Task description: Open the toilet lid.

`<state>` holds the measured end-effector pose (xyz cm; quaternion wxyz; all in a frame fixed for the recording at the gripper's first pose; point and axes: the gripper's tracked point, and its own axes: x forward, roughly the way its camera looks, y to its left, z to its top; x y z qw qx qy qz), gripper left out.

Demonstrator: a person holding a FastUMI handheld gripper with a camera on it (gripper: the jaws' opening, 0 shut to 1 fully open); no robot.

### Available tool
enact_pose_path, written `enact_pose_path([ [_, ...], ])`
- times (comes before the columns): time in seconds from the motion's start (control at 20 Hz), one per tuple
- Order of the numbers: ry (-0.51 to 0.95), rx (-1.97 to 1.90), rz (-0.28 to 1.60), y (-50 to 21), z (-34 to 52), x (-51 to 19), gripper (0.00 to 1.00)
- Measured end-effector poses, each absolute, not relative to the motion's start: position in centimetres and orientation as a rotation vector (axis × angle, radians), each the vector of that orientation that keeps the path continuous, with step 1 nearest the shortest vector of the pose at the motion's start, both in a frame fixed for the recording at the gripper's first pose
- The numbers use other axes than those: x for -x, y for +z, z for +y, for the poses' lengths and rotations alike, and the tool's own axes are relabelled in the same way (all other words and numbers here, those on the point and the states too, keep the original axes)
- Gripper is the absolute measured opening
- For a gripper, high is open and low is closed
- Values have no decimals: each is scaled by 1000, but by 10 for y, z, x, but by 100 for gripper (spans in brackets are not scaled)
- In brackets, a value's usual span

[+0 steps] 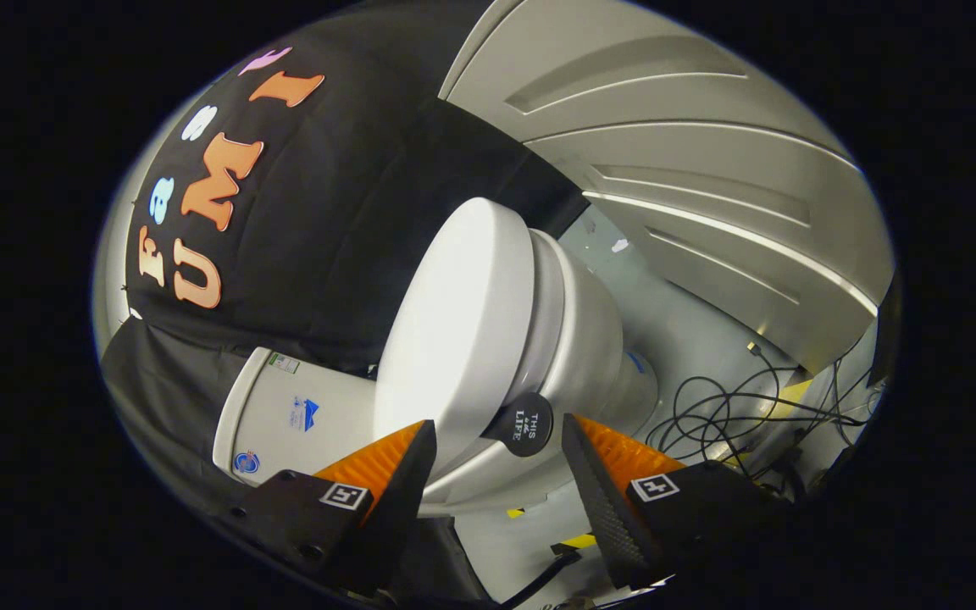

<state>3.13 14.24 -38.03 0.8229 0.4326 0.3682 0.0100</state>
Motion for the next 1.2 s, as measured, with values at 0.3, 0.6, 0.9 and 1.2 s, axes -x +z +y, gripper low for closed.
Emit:
enact_pose_path([
  [0.3, 8, -941, 769, -385, 138, -39, 84],
  [0.6, -16, -942, 790, -398, 137, -43, 50],
  [0.9, -19, -984, 813, -400, 133, -40, 23],
  [1.2, 11, -1085, 776, -392, 134, -38, 8],
])
